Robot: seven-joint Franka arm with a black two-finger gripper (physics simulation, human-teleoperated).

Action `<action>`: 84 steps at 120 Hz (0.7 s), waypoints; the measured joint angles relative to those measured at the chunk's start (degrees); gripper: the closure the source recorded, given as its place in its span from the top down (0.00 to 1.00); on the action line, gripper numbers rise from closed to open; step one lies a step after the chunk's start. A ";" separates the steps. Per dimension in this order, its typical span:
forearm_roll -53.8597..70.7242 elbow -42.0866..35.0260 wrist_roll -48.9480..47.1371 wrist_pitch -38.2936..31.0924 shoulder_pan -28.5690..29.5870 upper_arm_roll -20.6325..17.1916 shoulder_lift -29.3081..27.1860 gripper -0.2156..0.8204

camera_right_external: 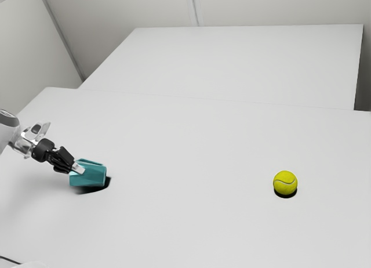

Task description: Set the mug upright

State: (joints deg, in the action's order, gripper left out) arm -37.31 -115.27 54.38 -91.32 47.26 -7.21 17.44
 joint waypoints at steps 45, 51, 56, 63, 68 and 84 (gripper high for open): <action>1.11 -0.52 0.35 -2.59 -0.23 -2.89 -4.38 0.04; 1.95 -0.72 0.37 -3.82 -0.32 -4.20 -5.57 0.04; 3.01 -1.02 0.39 -4.93 -0.34 -5.14 -6.52 0.04; 4.81 -2.36 0.41 -6.91 -0.26 -6.50 -8.35 0.04; 5.97 -3.61 0.41 -8.57 -0.22 -7.67 -9.97 0.04; 9.92 -6.44 0.09 -14.13 -0.39 -11.46 -13.61 0.04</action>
State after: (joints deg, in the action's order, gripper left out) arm -27.39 -121.71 54.47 -105.46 46.87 -18.67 3.84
